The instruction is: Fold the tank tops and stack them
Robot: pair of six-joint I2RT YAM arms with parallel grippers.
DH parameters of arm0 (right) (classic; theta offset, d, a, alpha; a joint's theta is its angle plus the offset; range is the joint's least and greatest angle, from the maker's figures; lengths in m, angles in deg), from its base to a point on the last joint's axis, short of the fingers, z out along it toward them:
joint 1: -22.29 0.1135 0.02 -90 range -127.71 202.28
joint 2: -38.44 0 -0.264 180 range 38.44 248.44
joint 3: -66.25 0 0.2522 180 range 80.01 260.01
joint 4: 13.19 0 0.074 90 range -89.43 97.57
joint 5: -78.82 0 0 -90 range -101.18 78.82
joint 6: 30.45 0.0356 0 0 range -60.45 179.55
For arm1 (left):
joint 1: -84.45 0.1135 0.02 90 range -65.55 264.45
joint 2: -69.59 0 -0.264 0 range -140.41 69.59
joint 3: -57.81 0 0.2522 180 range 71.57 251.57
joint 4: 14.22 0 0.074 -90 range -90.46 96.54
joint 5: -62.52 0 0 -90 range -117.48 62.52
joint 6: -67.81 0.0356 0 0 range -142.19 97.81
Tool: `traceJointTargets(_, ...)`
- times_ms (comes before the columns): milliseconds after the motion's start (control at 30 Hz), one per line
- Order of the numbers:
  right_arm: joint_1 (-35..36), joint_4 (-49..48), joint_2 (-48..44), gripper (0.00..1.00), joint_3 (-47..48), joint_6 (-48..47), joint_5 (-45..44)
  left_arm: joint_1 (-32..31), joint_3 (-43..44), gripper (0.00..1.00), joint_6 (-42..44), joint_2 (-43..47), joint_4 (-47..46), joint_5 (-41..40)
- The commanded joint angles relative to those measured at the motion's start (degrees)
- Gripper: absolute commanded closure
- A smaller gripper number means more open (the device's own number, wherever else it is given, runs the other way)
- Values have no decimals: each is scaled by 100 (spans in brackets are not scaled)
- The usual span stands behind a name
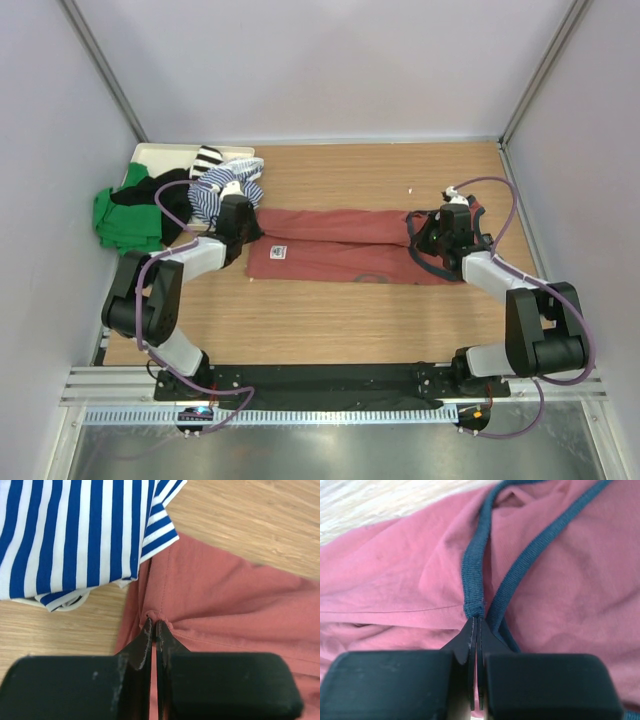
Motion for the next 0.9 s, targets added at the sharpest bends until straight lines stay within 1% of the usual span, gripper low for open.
traceJointTargets(0,29,-137,-102,98,-144,186,-258,-17,-128,100,13,176,-191,-59)
traceJointTargets(133,20,-67,-286,97,-188,195,-285,-17,-172,100,83,290,-156,-86)
traceJointTargets(167,20,-32,-321,96,-206,230,-477,-17,-172,99,92,316,-139,-77)
traceJointTargets(233,20,-6,-401,95,-285,265,-478,-17,-225,97,75,317,-86,-59)
traceJointTargets(333,29,-14,-436,92,-434,388,-478,-17,-243,87,-74,229,19,151)
traceJointTargets(367,20,-14,-453,91,-478,458,-487,-17,-216,80,-136,203,107,230)
traceJointTargets(433,20,-32,-541,90,-566,511,-531,-25,-128,75,-312,141,335,441)
traceJointTargets(467,20,-23,-568,88,-610,546,-583,-34,-102,71,-391,141,484,468)
traceJointTargets(500,29,12,-620,86,-610,547,-619,-43,-76,69,-426,167,590,468)
traceJointTargets(567,20,117,-734,77,-593,547,-715,-52,-110,65,-488,263,696,319)
traceJointTargets(600,29,135,-796,71,-584,512,-742,-52,-146,63,-505,325,697,249)
traceJointTargets(633,20,205,-849,59,-558,442,-820,-52,-189,61,-540,491,688,135)
traceJointTargets(667,20,257,-971,58,-531,424,-873,-60,-216,51,-541,580,688,99)
traceJointTargets(700,29,301,-1024,58,-461,389,-917,-69,-260,47,-541,667,705,47)
traceJointTargets(767,20,407,-1130,58,-356,257,-953,-87,-252,39,-532,887,766,-111)
traceJointTargets(833,29,416,-1104,58,-137,178,-944,-78,-190,33,-541,1002,933,-243)
traceJointTargets(867,29,660,-1069,58,-49,73,-918,-87,-164,21,-567,1081,986,-357)
